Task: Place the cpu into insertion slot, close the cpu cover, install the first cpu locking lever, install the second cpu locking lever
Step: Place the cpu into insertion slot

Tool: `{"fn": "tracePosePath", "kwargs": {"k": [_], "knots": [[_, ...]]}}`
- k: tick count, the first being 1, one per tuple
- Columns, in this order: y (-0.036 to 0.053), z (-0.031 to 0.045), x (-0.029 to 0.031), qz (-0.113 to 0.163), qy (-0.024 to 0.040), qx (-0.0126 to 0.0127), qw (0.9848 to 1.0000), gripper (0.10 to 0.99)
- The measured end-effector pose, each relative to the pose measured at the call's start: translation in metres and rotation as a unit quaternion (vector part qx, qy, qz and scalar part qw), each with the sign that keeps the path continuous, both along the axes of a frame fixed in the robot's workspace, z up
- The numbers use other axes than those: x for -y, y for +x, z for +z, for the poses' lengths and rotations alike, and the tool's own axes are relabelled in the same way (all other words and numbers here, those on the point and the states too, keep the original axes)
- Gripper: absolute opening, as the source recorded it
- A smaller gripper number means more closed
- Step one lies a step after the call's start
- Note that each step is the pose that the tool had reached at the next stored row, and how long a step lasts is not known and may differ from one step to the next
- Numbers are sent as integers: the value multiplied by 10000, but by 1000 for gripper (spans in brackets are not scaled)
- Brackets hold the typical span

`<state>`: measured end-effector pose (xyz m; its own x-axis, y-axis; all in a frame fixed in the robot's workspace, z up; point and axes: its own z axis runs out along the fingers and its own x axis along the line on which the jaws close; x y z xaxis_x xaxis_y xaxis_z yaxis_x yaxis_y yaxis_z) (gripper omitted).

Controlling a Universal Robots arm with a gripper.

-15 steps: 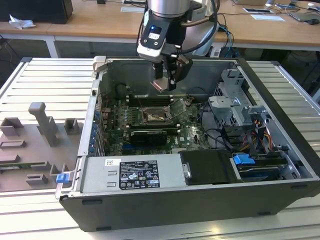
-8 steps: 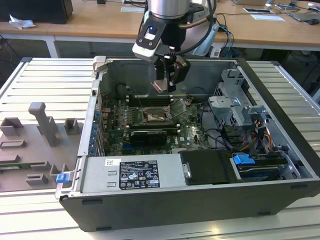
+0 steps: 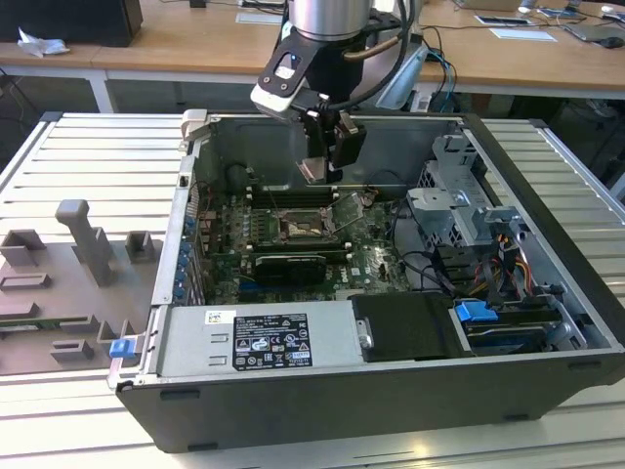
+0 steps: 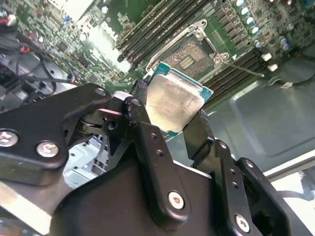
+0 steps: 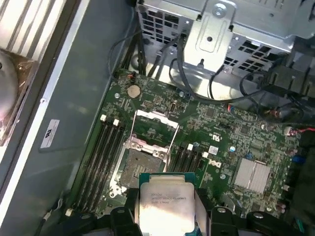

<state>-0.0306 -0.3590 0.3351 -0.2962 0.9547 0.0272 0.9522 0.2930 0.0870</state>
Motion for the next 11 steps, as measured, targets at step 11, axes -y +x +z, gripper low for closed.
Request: {"fn": "tracePosePath", "kwargs": {"k": [11], "knots": [[0, -96, 0, -1165, -4, 0, 9932, 537]]}}
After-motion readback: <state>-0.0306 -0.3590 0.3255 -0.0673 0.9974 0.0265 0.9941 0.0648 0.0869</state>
